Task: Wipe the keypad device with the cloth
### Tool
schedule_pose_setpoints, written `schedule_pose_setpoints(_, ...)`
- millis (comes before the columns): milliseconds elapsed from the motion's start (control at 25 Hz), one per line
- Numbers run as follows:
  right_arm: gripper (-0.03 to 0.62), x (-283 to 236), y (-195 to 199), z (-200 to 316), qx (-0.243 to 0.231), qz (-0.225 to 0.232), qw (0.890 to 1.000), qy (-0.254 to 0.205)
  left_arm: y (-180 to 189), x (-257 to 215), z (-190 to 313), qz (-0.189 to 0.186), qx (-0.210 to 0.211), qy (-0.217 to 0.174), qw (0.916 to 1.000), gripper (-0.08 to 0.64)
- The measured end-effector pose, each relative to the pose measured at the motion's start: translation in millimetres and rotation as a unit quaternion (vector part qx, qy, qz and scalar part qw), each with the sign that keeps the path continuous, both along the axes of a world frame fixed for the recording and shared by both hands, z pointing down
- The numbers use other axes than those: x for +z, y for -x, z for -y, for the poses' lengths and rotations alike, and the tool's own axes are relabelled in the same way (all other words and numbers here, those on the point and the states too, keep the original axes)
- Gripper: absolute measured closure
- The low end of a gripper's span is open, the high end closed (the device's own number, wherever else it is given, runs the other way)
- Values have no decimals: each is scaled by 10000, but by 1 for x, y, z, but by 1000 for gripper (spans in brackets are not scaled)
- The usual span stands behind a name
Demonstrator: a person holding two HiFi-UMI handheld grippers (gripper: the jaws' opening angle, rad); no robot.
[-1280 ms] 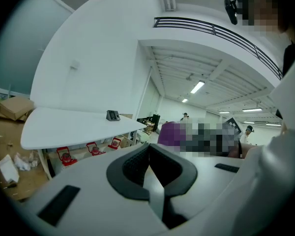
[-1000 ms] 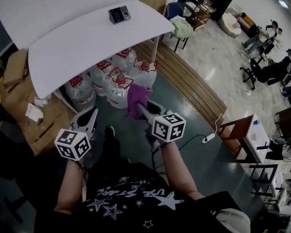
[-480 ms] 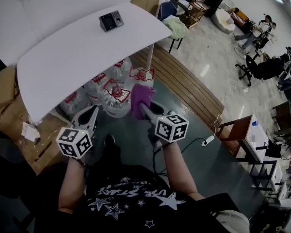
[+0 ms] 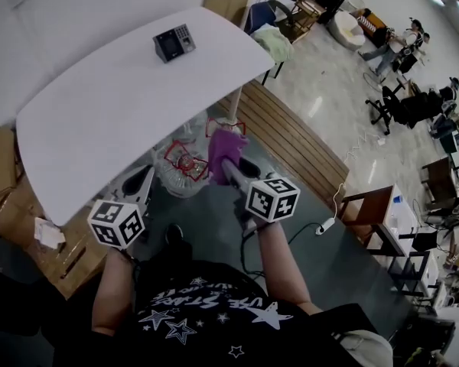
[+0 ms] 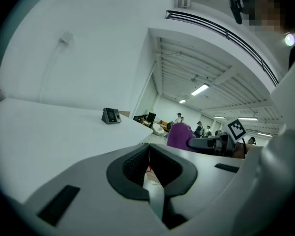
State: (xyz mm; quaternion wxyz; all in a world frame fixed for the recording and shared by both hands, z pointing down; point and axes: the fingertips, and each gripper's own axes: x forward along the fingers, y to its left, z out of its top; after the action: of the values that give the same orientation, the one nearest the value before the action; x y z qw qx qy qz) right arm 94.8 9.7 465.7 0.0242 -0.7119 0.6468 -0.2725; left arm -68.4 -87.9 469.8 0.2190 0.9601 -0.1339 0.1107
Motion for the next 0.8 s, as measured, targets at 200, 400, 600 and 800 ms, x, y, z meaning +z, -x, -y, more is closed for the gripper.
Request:
schedule_pose_setpoints(200,494,3,-12,45,58,-60,9999,78,-13,5,44,-33,56,51,10000,551)
schedule_pose_setpoints(400,494,5,-14,85,99,-57,9999,105,-18,5,80,-69,123,80,9999,551)
schedule_pose_setpoints(600,494,15,-12,108,88,-98,9994,318,-19,13,109,-88,31,262,9996,551)
schedule_pose_setpoints(800,494,14,-21,119,129,-128,9994,298,-24,16,127,-114,-16,310,9995,551)
